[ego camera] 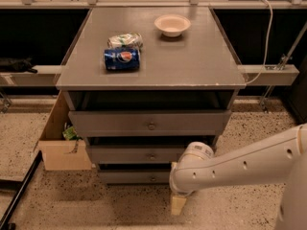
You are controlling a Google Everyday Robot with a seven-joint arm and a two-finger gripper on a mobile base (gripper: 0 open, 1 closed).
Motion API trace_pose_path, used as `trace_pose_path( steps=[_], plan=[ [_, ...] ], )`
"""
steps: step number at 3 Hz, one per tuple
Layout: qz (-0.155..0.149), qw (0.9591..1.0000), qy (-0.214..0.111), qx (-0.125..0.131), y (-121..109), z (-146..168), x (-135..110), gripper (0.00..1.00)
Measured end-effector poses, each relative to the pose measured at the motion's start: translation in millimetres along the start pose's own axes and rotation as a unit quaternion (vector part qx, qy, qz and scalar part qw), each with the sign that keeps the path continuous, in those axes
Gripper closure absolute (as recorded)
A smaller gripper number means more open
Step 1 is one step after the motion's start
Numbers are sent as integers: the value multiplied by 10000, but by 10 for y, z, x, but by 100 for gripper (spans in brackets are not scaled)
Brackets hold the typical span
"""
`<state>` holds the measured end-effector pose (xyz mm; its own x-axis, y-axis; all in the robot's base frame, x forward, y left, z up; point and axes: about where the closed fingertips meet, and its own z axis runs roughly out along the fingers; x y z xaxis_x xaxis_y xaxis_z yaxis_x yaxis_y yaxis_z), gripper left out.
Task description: Open middle drawer
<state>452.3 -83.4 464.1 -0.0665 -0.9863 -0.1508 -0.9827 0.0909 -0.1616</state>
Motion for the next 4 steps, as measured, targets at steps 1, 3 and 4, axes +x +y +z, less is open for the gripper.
trace_pose_path(
  steps=[1, 3, 4],
  plan=[
    [-144, 9994, 288, 154, -109, 167, -136, 0],
    [-249, 9987, 453, -22, 66, 253, -179, 0],
    [-550, 9935, 848, -522, -257, 747, -433, 0]
  ],
)
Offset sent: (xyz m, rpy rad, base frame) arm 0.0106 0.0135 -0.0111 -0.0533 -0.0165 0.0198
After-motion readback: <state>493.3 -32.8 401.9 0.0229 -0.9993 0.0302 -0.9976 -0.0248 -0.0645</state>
